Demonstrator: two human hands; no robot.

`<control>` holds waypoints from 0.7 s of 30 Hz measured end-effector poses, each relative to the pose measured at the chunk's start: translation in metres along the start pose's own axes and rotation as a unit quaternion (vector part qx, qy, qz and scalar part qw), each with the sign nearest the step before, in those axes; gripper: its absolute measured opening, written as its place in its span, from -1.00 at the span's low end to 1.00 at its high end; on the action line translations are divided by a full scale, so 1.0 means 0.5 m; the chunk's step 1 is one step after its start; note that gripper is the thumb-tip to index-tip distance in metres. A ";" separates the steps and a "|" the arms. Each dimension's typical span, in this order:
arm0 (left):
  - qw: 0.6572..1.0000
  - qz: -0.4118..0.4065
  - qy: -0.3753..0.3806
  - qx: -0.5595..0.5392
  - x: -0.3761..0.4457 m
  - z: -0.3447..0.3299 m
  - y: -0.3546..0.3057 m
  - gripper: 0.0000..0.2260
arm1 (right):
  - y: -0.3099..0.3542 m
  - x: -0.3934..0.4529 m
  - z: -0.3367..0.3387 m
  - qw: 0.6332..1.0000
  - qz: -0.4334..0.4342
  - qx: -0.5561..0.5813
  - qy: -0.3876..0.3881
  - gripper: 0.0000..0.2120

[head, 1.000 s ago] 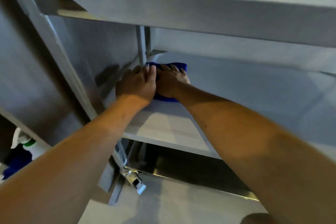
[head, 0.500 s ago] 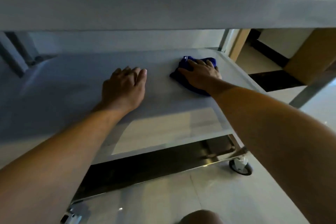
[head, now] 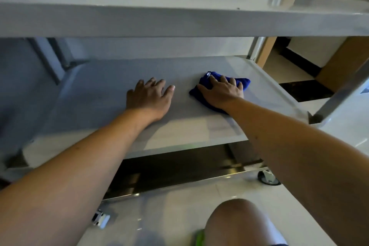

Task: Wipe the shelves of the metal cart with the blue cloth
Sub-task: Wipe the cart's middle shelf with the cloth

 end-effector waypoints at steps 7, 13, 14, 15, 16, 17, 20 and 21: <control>0.994 0.103 -0.001 0.032 -0.165 0.087 0.162 -0.37 | 0.329 -0.181 -0.047 0.985 0.169 -0.019 0.022 -0.29; 0.985 0.133 -0.093 0.051 -0.266 0.147 0.225 -0.40 | 0.516 -0.370 -0.068 0.954 0.295 -0.036 0.042 -0.20; 0.984 0.136 -0.099 0.051 -0.268 0.151 0.226 -0.41 | 0.522 -0.385 -0.070 0.951 0.304 -0.035 0.043 -0.17; 0.984 0.140 -0.100 0.047 -0.267 0.154 0.224 -0.42 | 0.521 -0.393 -0.069 0.950 0.308 -0.028 0.047 -0.15; 0.984 0.142 -0.097 0.039 -0.261 0.153 0.218 -0.43 | 0.510 -0.395 -0.067 0.949 0.310 -0.014 0.054 -0.16; 0.985 0.139 -0.092 0.034 -0.251 0.151 0.207 -0.43 | 0.493 -0.391 -0.063 0.949 0.310 0.004 0.060 -0.16; 0.991 0.108 -0.066 0.043 -0.201 0.127 0.149 -0.42 | 0.413 -0.359 -0.052 0.950 0.301 0.046 0.064 -0.18; 0.993 0.096 -0.058 0.041 -0.178 0.115 0.122 -0.42 | 0.379 -0.343 -0.047 0.954 0.288 0.050 0.061 -0.18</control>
Point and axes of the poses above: each hand's wrist, its own x-axis towards the middle knuckle, its own z-axis out of the back of the hand, y = z × x, the point moved 2 cm from there along x, towards the middle knuckle, and after that the axes turned 15 degrees about -z, right-handed, at the moved point
